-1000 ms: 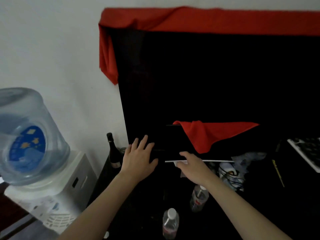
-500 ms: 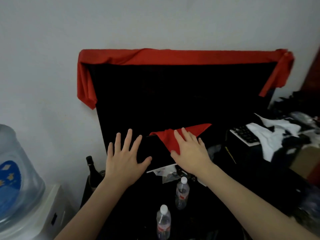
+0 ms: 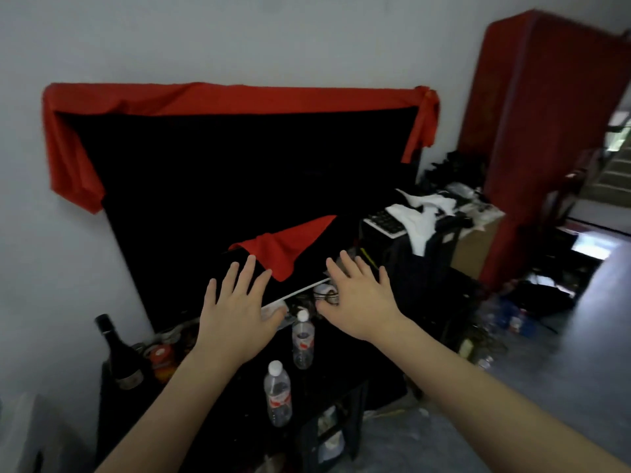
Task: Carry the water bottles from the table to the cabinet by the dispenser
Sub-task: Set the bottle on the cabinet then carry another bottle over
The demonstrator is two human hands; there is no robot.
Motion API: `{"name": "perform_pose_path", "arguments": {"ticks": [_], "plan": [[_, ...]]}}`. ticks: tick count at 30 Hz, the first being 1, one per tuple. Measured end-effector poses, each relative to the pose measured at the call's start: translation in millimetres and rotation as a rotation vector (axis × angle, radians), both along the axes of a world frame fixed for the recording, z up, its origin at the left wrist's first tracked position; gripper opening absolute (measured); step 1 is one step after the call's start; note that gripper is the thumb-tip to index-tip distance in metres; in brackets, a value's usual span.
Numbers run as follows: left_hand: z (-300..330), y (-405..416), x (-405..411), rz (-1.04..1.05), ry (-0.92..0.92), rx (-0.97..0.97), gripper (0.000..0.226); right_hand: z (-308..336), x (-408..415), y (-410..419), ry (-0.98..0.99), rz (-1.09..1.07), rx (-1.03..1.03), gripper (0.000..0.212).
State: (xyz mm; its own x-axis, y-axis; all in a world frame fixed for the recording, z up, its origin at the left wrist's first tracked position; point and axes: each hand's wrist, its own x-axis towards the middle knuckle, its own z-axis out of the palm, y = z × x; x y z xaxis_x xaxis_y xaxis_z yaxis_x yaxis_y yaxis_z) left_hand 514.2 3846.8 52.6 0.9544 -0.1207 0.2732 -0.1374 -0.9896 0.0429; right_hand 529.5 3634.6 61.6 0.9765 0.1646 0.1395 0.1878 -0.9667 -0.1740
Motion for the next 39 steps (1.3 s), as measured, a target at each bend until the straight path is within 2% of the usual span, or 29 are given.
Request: {"name": "perform_pose_path", "arguments": {"ticks": [3, 7, 14, 21, 27, 34, 39], "plan": [[4, -40, 1, -0.097, -0.001, -0.026, 0.076, 10, -19, -38, 0.036, -0.081, 0.006, 0.083], [10, -100, 1, -0.238, 0.05, 0.036, 0.074, 19, -48, -97, 0.068, -0.208, 0.015, 0.083], [16, -243, -25, -0.535, 0.078, 0.088, 0.075, 14, -141, -213, 0.059, -0.581, 0.064, 0.08], [23, -424, -128, -0.937, 0.076, 0.086, 0.074, 15, -301, -339, 0.004, -0.963, 0.059, 0.074], [24, -544, -238, -1.217, 0.035, 0.046, 0.072, 13, -427, -407, 0.01, -1.254, 0.057, 0.079], [35, -611, -343, -1.457, 0.026, 0.064, 0.069, 20, -531, -453, 0.003, -1.424, 0.072, 0.079], [36, -638, -366, -1.495, 0.028, 0.069, 0.071, 31, -559, -469, -0.051, -1.47, 0.039, 0.078]]}}
